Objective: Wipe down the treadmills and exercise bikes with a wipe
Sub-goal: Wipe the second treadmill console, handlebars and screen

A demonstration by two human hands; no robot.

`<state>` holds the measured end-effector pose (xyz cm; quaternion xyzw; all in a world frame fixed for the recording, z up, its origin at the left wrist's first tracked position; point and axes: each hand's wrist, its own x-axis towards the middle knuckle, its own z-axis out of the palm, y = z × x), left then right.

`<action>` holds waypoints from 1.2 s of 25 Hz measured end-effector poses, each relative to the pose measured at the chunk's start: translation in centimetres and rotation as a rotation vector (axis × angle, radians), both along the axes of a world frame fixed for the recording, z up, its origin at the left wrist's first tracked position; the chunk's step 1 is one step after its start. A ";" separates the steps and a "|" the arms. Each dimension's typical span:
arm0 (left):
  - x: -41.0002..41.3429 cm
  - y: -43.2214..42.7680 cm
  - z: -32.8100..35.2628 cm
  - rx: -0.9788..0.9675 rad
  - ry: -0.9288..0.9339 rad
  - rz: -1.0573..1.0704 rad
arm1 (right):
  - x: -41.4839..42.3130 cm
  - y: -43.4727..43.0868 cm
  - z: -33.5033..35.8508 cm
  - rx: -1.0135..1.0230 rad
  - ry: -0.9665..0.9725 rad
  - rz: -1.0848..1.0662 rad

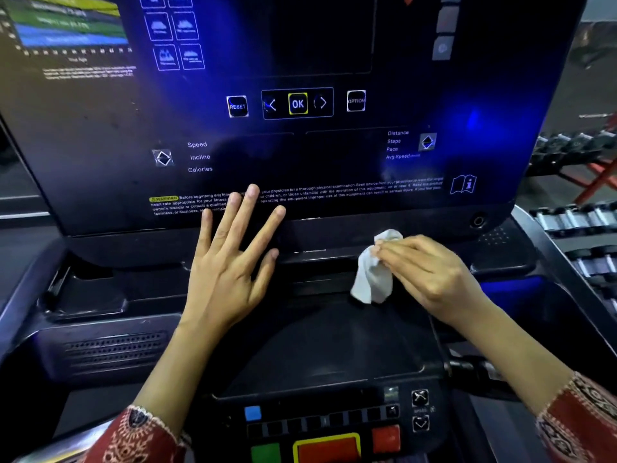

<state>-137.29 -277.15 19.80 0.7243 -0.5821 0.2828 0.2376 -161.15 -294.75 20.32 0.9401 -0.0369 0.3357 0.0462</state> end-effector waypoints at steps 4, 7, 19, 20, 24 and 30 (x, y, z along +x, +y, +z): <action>0.1 0.0 0.0 -0.003 0.003 -0.014 | 5.1 3.8 -0.2 0.076 -0.036 0.096; 0.5 0.3 0.1 0.009 -0.016 -0.038 | 7.9 5.7 -0.7 0.128 -0.015 0.166; 6.0 6.8 -1.2 0.004 0.025 0.087 | 9.8 6.3 -1.2 0.012 0.068 0.265; 6.5 7.2 -1.2 0.002 0.025 0.086 | 11.0 7.1 -1.3 0.008 0.058 0.277; 8.2 8.5 -1.3 0.012 -0.001 0.060 | 16.1 10.9 -1.1 -0.009 0.040 0.339; 8.9 8.9 -1.9 -0.010 -0.002 0.029 | 16.9 11.0 0.4 -0.035 0.091 0.415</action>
